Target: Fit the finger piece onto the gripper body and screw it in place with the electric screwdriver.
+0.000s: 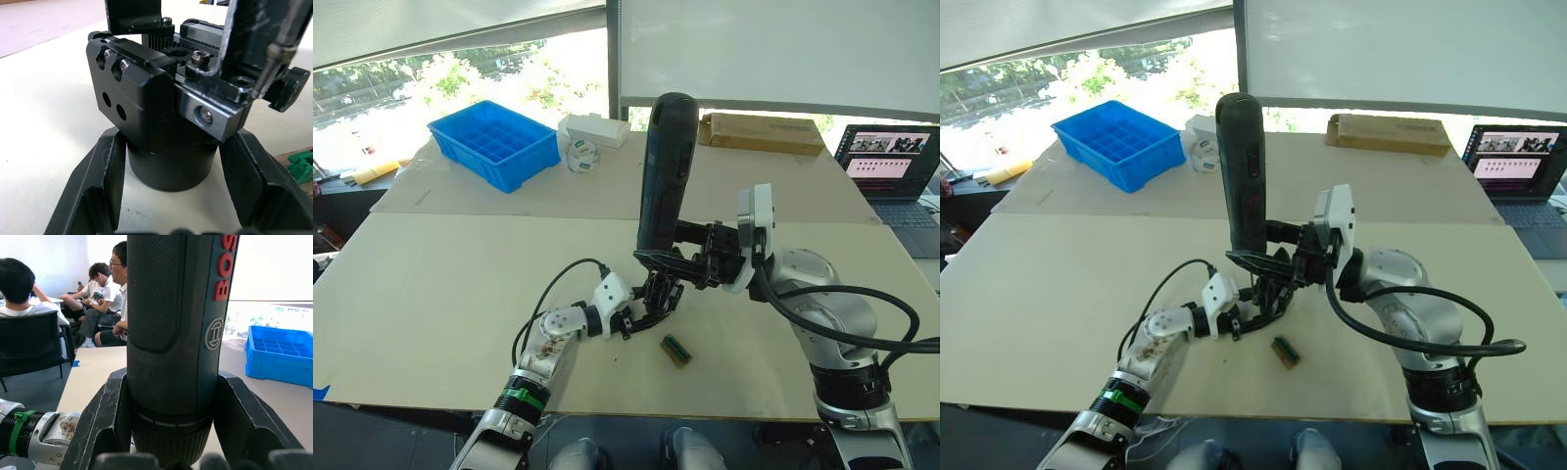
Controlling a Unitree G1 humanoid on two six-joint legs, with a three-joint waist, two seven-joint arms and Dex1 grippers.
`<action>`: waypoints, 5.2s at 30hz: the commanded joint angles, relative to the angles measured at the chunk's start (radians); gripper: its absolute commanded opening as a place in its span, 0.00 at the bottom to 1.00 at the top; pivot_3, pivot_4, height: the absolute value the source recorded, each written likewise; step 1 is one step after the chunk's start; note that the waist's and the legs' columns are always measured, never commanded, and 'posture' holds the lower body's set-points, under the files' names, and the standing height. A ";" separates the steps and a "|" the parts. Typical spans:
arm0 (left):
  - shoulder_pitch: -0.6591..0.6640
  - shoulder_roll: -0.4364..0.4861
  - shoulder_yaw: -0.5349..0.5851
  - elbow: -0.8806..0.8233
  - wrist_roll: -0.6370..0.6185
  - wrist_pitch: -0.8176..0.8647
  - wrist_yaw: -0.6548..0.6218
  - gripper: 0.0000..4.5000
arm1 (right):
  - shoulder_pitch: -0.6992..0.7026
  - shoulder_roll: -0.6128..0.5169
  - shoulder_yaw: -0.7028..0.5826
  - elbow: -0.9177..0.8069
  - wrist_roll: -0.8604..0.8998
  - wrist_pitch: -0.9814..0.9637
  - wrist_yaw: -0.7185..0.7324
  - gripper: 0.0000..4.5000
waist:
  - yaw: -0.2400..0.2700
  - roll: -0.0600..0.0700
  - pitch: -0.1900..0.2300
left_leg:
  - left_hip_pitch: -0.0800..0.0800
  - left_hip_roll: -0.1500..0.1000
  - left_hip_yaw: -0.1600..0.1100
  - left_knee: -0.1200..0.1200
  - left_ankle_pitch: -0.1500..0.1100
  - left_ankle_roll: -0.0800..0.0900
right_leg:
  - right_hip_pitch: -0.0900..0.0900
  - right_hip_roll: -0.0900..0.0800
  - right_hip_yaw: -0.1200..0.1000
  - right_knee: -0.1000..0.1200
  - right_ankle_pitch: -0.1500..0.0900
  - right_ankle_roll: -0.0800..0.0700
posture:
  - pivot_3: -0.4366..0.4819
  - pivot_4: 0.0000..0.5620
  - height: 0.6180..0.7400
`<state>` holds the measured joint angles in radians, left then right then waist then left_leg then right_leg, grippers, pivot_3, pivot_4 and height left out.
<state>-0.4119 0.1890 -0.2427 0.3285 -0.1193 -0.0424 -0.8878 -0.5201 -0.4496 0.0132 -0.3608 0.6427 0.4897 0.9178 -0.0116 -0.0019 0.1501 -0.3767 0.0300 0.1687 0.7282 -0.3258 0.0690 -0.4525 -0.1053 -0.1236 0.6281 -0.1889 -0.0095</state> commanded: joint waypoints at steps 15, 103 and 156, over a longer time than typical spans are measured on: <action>0.025 0.004 -0.030 0.032 0.018 0.031 -0.010 0.51 | -0.028 -0.016 -0.029 -0.023 0.010 -0.061 0.009 0.42 | 0.000 0.000 0.000 | 0.000 0.000 0.000 0.000 0.000 0.000 | 0.000 0.000 0.000 0.000 0.000 0.000 | 0.48 0.27 1.00; 0.014 0.009 -0.026 0.058 0.018 0.029 -0.011 0.51 | 0.079 0.007 0.127 0.052 -0.195 -0.080 -0.138 0.42 | 0.000 -0.002 -0.008 | 0.013 0.002 -0.003 -0.001 -0.001 0.000 | 0.014 -0.003 0.000 -0.002 -0.001 0.000 | 0.48 0.27 1.00; 0.004 0.010 -0.027 0.055 0.011 0.018 -0.019 0.51 | 0.161 -0.062 0.077 0.115 -0.184 -0.045 -0.223 0.42 | 0.015 -0.009 -0.024 | 0.020 0.003 -0.006 -0.017 -0.001 0.000 | 0.019 -0.011 -0.001 -0.015 -0.003 -0.004 | 0.48 0.27 1.00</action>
<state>-0.4284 0.1860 -0.2542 0.3815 -0.1166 -0.0390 -0.8845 -0.4131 -0.4541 0.0787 -0.3753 0.5744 0.4360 0.7096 0.0038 -0.0111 0.1265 -0.3568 0.0334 0.1632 0.7112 -0.3269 0.0688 -0.4329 -0.1159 -0.1242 0.6130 -0.1916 -0.0134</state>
